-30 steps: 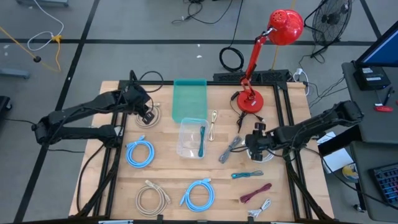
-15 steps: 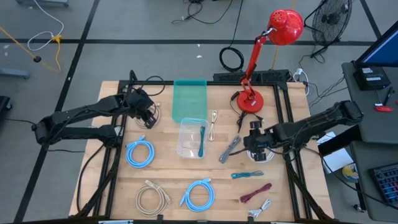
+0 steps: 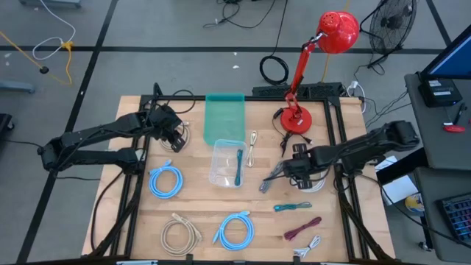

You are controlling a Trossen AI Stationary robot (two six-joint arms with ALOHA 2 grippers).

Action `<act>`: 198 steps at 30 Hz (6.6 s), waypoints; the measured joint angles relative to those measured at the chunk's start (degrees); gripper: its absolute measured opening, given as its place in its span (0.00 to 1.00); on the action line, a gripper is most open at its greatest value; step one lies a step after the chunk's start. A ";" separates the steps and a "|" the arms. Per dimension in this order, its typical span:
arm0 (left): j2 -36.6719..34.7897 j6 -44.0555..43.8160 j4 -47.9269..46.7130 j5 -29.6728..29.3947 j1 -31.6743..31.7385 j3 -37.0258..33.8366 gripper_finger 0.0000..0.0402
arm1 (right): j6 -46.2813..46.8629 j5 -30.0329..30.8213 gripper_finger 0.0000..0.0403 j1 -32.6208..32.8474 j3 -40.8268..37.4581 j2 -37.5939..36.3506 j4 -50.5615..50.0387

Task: Pick & Place USB Port
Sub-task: Put the white rolled USB cable into the blue bin

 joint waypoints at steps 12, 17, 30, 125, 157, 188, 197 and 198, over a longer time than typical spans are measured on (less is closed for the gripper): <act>0.00 -0.19 -0.04 -0.02 -1.38 0.02 0.06 | 8.99 7.55 0.45 -3.51 0.02 1.14 0.26; 0.00 -0.34 -0.04 -0.26 -1.77 0.00 0.06 | 16.00 3.04 0.45 -3.90 0.09 0.70 -2.14; 0.00 -0.45 -0.14 -0.33 -1.77 0.01 0.06 | 19.80 3.23 0.45 -1.84 5.88 -8.49 -20.78; 0.00 0.47 -0.04 -0.11 -4.04 0.00 0.06 | 50.06 -8.26 0.07 -7.75 -14.82 -15.24 -5.10; 0.00 -3.59 22.78 -3.48 -4.06 -7.45 0.06 | 34.99 -16.19 0.07 -20.85 -0.14 -3.31 51.00; 0.00 -7.54 26.25 -6.61 -3.04 -7.43 0.06 | 22.91 -11.60 0.07 -36.93 71.92 44.75 9.54; 0.00 -7.06 22.97 -11.07 -4.04 -7.43 0.06 | 24.98 -13.49 0.07 -38.16 73.26 48.77 8.57; 0.00 -6.73 22.97 -11.08 -4.02 -7.43 0.06 | 25.00 -13.39 0.07 -37.99 73.26 48.60 9.10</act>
